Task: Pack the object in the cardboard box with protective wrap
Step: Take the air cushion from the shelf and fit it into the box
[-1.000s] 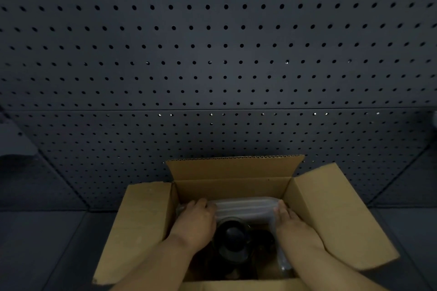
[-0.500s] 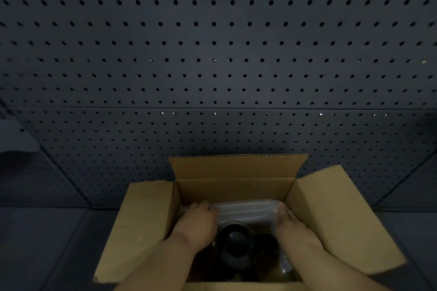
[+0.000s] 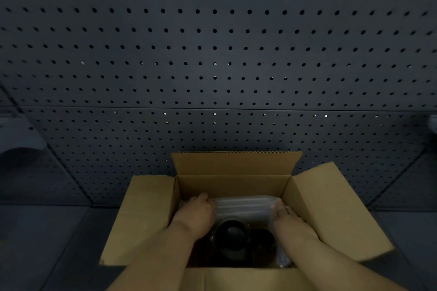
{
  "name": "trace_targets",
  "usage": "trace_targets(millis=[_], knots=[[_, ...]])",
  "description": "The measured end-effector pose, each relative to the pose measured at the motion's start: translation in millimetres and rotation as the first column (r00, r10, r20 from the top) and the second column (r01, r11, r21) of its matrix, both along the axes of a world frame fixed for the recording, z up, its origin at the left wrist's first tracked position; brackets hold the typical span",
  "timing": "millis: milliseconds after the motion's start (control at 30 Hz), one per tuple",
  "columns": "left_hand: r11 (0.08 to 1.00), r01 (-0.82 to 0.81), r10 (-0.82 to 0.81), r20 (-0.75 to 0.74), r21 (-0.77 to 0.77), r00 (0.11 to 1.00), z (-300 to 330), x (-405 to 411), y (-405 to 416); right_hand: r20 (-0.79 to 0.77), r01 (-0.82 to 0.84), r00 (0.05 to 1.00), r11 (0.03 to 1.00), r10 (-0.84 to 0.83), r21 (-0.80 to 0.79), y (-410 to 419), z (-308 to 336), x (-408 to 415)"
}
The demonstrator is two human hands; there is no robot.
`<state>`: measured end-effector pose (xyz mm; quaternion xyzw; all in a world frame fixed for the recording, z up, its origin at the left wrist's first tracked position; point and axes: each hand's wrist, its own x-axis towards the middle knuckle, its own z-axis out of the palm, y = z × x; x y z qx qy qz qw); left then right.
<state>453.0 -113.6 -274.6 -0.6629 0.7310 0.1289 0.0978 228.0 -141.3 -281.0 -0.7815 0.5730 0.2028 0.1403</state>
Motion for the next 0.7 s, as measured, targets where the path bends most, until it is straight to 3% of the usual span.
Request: trace_targets(millis=[100,167,267,333,500,700], knots=[[0.999,0.002,-0.001,-0.018,0.043,1.000,10.3,1.9,0.4,-0.130,-0.135,0.981,0.989,0.141,0.056,3.3,16.8,6.1],[0.999,0.007,-0.006,-0.016,0.042,1.000,17.8,2.6,2.3,-0.165,-0.132,0.977,0.990,0.138,0.048,2.1,21.8,6.8],[1.000,0.006,-0.005,0.044,-0.029,0.999,28.5,0.9,9.0,-0.172,-0.010,0.984,0.988,0.037,0.153,-2.6,27.2,10.4],[0.993,0.006,0.003,0.078,-0.115,0.997,37.9,-3.4,15.6,-0.105,0.127,0.988,0.986,-0.116,0.109,-1.2,39.9,14.2],[0.944,0.023,0.000,0.068,-0.330,0.998,62.7,-20.6,31.9,0.001,-0.063,0.998,0.958,0.066,-0.279,31.0,86.2,8.7],[0.866,0.048,-0.041,0.026,-0.497,0.999,93.5,-48.1,37.4,0.124,-0.023,0.986,0.828,0.111,-0.560,59.2,117.3,2.7]])
